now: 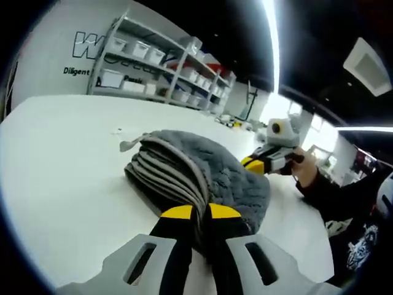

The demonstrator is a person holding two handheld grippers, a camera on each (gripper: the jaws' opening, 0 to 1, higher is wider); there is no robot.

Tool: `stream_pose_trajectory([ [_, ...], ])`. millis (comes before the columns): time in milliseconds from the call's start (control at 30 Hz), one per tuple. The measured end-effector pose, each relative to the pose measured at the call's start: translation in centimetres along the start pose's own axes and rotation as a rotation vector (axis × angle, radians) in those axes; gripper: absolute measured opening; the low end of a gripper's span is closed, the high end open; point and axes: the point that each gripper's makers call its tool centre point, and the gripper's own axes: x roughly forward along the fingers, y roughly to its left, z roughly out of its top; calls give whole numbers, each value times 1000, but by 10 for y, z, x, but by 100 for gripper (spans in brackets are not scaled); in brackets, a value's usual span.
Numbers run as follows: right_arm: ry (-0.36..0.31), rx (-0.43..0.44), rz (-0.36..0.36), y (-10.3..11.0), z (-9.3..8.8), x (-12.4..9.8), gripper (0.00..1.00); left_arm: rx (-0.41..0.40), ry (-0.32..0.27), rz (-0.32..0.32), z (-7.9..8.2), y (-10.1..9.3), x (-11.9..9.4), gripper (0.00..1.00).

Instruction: Open the folded towel by lifting each exposed corner and separating the folded layers until the towel lies flat within the target outline without major curled edges

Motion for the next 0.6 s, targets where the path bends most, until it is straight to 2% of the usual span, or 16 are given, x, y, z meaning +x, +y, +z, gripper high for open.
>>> stream_pose_trajectory([
  [433, 6, -24, 8, 8, -4, -4, 0, -3, 2, -4, -5, -8, -5, 5],
  [600, -2, -9, 9, 11, -5, -5, 0, 12, 4, -2, -7, -10, -8, 5],
])
